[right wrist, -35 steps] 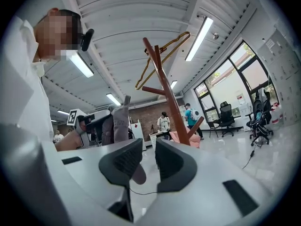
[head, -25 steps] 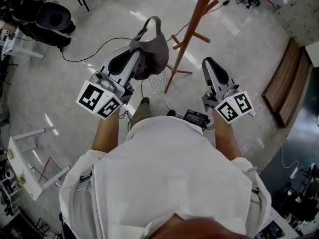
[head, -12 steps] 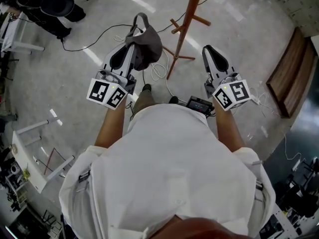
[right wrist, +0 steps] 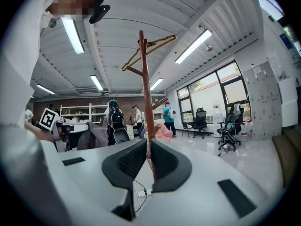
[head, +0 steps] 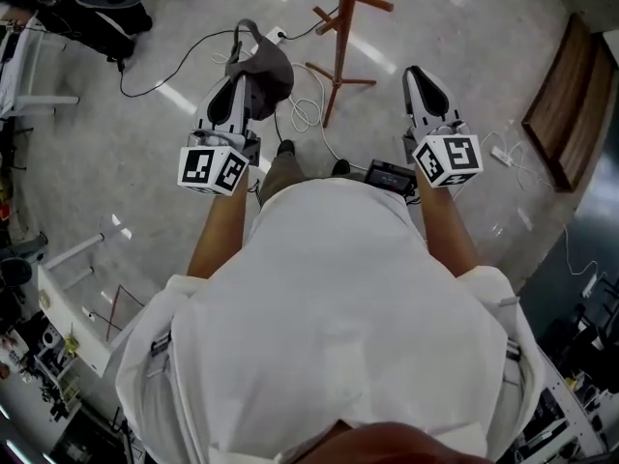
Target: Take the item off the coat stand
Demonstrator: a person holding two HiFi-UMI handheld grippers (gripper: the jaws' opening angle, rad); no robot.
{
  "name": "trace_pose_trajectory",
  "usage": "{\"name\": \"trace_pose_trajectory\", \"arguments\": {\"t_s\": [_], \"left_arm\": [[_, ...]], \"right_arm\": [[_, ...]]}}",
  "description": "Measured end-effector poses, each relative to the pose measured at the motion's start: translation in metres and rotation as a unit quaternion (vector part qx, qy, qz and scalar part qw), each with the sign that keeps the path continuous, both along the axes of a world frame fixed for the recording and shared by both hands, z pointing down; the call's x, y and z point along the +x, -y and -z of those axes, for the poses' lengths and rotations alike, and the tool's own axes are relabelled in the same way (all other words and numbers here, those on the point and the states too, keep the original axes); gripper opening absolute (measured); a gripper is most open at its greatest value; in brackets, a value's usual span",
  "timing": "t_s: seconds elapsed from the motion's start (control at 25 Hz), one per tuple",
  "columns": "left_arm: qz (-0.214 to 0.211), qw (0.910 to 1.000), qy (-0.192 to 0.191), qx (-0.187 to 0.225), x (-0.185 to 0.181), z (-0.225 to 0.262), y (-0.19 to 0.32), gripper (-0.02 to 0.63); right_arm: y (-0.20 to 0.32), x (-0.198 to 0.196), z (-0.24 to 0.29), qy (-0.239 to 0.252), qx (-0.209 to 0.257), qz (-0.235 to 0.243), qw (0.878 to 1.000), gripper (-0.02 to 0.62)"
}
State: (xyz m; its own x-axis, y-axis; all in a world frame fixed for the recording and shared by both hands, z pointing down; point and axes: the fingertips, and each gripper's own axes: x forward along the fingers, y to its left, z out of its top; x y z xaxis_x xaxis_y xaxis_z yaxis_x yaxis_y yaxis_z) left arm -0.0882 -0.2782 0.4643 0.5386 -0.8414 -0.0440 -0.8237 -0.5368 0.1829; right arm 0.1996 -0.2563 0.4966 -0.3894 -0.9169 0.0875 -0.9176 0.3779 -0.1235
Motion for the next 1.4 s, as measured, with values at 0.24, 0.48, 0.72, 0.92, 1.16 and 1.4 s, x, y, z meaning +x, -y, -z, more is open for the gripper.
{"name": "trace_pose_trajectory", "arguments": {"t_s": [0.24,0.48,0.72,0.92,1.16,1.4], "left_arm": [[0.023,0.9995,-0.003,-0.022,-0.002,-0.025,0.003,0.023],[0.026,0.9986,0.005,-0.046,0.001,-0.048,-0.003,0.023],[0.03,0.9974,0.002,-0.065,-0.002,-0.062,-0.006,0.023],[0.024,0.9974,0.002,-0.068,0.0,-0.06,-0.007,0.023],[0.018,0.9969,-0.002,-0.077,0.003,-0.063,-0.01,0.023],[0.017,0.9961,-0.007,-0.086,0.001,-0.065,-0.014,0.023]], "right_arm": [[-0.002,0.02,-0.023,-0.008,-0.002,-0.043,0.999,0.04],[-0.012,0.028,-0.045,-0.011,-0.019,-0.057,0.998,0.038],[-0.016,0.029,-0.056,-0.001,-0.031,-0.057,0.998,0.036],[-0.016,0.013,-0.056,-0.004,-0.04,-0.009,0.999,0.023],[-0.013,0.013,-0.051,0.0,-0.032,-0.02,0.999,0.023],[-0.014,0.013,-0.052,0.006,-0.03,-0.023,0.999,0.023]]}}
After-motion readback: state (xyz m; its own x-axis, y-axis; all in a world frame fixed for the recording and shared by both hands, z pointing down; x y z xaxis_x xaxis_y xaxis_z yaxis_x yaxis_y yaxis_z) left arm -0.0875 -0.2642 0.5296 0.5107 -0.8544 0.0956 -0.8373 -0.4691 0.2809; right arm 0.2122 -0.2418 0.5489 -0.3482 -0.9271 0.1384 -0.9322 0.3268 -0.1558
